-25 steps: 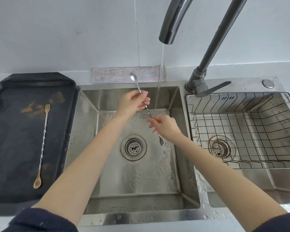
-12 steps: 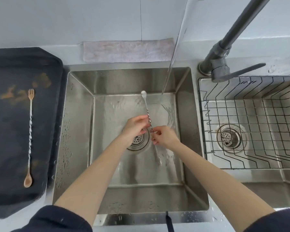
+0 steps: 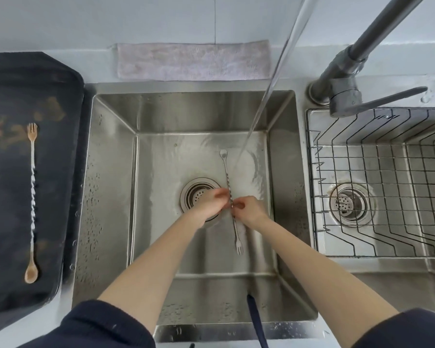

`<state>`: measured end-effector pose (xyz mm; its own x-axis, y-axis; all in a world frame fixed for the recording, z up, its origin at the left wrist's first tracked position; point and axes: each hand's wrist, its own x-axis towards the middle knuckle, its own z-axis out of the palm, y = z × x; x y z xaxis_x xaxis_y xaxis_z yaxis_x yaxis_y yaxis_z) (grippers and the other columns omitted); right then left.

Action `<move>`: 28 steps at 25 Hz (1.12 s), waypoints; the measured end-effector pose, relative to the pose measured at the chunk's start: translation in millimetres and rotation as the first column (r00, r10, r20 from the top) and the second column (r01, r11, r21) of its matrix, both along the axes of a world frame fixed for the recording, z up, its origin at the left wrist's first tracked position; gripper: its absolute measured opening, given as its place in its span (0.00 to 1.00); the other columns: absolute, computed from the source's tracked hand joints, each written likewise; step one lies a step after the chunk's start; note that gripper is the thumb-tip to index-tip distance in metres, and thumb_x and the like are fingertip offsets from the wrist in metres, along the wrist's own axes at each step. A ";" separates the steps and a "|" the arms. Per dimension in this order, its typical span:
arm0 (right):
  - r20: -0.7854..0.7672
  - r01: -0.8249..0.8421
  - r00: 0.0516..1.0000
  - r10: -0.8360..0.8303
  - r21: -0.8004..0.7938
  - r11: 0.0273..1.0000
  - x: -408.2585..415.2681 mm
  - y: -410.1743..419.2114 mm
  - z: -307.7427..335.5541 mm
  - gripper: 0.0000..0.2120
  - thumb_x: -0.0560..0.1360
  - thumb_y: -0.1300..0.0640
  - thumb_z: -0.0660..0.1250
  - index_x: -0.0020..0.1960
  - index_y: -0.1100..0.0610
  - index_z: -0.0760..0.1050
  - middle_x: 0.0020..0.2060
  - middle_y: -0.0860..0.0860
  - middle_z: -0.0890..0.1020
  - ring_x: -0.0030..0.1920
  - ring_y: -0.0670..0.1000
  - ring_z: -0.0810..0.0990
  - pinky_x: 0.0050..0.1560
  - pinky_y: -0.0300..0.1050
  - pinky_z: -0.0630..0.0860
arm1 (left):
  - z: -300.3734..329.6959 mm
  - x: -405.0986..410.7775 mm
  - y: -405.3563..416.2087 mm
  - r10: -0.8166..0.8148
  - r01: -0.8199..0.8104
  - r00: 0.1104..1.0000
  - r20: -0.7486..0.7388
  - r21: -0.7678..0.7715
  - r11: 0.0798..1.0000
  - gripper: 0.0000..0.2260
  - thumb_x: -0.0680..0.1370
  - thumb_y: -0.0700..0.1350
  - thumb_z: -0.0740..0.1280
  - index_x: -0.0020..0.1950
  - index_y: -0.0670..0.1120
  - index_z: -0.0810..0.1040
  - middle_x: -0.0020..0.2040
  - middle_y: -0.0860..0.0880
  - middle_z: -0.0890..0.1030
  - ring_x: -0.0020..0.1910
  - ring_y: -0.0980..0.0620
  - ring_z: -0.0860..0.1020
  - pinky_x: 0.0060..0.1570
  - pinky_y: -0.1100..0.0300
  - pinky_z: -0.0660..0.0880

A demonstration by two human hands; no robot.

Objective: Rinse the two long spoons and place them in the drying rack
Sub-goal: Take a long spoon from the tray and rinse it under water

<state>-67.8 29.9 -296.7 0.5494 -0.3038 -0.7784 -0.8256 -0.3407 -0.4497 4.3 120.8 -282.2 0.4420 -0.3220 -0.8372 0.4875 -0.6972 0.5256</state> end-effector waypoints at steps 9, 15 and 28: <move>-0.019 -0.044 0.999 0.045 0.002 0.999 -2.7 -3.0 9.7 0.14 0.74 0.58 0.59 0.52 0.61 0.80 0.49 0.60 0.83 0.54 0.62 0.79 0.52 0.47 0.76 | 3.3 -0.5 6.7 -0.207 0.197 0.969 0.134 0.085 0.977 0.17 0.78 0.38 0.58 0.67 0.41 0.71 0.67 0.43 0.75 0.66 0.47 0.72 0.67 0.58 0.65; -0.074 -0.228 0.972 0.224 -0.060 0.972 -3.4 -4.4 45.4 0.25 0.76 0.48 0.61 0.69 0.57 0.67 0.67 0.57 0.73 0.67 0.58 0.71 0.67 0.49 0.69 | 23.6 1.3 26.3 -0.493 0.438 0.831 0.258 0.241 0.866 0.20 0.76 0.42 0.60 0.68 0.42 0.69 0.68 0.44 0.74 0.67 0.45 0.71 0.65 0.58 0.67; -0.005 -0.470 0.872 0.489 -0.285 0.836 15.7 24.1 130.1 0.28 0.76 0.49 0.61 0.72 0.57 0.60 0.70 0.56 0.68 0.70 0.58 0.67 0.70 0.54 0.66 | 115.1 38.5 78.7 -0.715 0.488 0.551 0.431 0.529 0.694 0.25 0.76 0.49 0.63 0.71 0.43 0.63 0.70 0.42 0.69 0.69 0.42 0.68 0.68 0.49 0.66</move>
<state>-52.0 54.0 -166.5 0.7271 -0.1806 -0.6624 -0.4995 -0.8011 -0.3298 42.8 199.5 -167.1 0.6532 -0.4716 -0.5923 -0.4275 -0.8754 0.2256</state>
